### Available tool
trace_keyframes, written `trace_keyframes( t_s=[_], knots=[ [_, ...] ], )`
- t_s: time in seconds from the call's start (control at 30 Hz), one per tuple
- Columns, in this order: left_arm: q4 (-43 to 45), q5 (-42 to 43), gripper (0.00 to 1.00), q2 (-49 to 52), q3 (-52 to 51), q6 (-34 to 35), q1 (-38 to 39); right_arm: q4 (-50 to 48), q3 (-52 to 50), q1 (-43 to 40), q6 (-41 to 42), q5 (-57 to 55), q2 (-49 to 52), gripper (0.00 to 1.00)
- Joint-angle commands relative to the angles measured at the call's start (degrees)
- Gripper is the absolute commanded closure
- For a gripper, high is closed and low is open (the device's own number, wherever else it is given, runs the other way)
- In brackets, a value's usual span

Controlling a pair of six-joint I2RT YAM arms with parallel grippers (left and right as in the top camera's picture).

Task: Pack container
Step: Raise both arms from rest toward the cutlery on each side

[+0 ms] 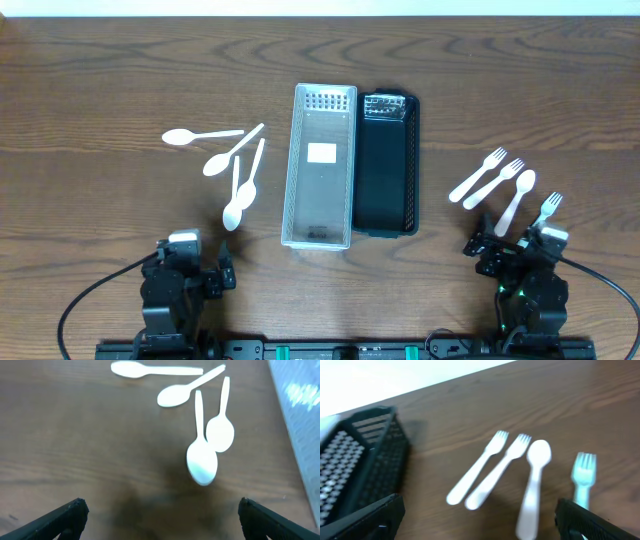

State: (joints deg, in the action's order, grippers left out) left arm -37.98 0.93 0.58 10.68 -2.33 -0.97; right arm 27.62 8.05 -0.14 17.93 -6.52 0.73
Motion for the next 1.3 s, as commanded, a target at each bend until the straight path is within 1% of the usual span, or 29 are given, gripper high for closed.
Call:
trace_keyframes(
  t_s=[0.0, 0.1, 0.33, 0.43, 0.53, 0.6, 0.7, 0.83, 0.9, 1.0, 1.07, 1.13, 1.23, 1.27],
  knots=[
    [2.99, -0.04, 0.02, -0.35, 0.0, 0.5, -0.2, 0.17, -0.28, 0.17, 1.79, 8.37, -0.35, 0.01],
    [4.22, -0.02, 0.02, -0.35, 0.0, 0.72, -0.2, 0.15, -0.28, 0.17, 1.79, 12.13, -0.35, 0.01],
    [6.82, 0.0, 0.02, -0.35, 0.0, 0.28, -0.24, 0.09, -0.28, 0.15, 1.25, 12.13, -0.35, 0.01],
    [10.86, 0.09, 0.02, -0.35, 0.07, 0.5, -0.24, -0.42, -0.24, 0.17, 0.66, 12.2, -0.35, 0.01],
    [16.06, 3.02, 0.02, -0.28, 1.27, 0.72, -0.24, -2.34, 0.13, 0.17, 0.63, 12.41, -0.11, 0.01],
    [17.66, 3.15, 0.02, 0.37, 2.51, 0.94, -0.24, -3.69, 1.42, 0.17, 0.66, 12.41, 1.05, 0.01],
    [17.49, 3.13, 0.02, 3.65, 5.22, 0.94, -0.24, -4.61, 5.11, 0.15, 0.63, 12.31, 5.16, 0.01],
    [17.51, 3.13, 0.02, 13.75, 10.21, 2.23, -0.24, -4.68, 14.14, 0.15, -1.64, 10.99, 16.81, 0.01],
    [17.44, 3.15, 0.02, 21.0, 13.92, 3.67, -0.24, -4.59, 20.13, 0.15, -3.48, 10.1, 24.76, 0.01],
    [16.85, 3.17, 0.02, 33.27, 21.07, 4.42, -0.24, -3.23, 30.01, 0.09, -3.63, 9.35, 37.64, 0.01],
    [14.64, 3.17, 0.02, 42.56, 27.89, 4.39, -0.24, -0.04, 37.53, 0.04, -2.71, 9.64, 46.6, 0.01],
    [11.47, 3.17, 0.02, 50.14, 34.45, 4.37, -0.24, 5.53, 45.9, -0.09, -1.44, 9.62, 55.65, 0.01],
    [4.98, 3.17, 0.02, 62.12, 45.86, 4.35, -0.24, 14.56, 58.88, -0.94, -2.93, 8.72, 69.92, 0.01],
    [3.65, 3.15, 0.02, 64.59, 48.24, 4.35, -0.24, 16.7, 62.16, -1.16, -3.39, 8.15, 73.66, 0.01]
  ],
)
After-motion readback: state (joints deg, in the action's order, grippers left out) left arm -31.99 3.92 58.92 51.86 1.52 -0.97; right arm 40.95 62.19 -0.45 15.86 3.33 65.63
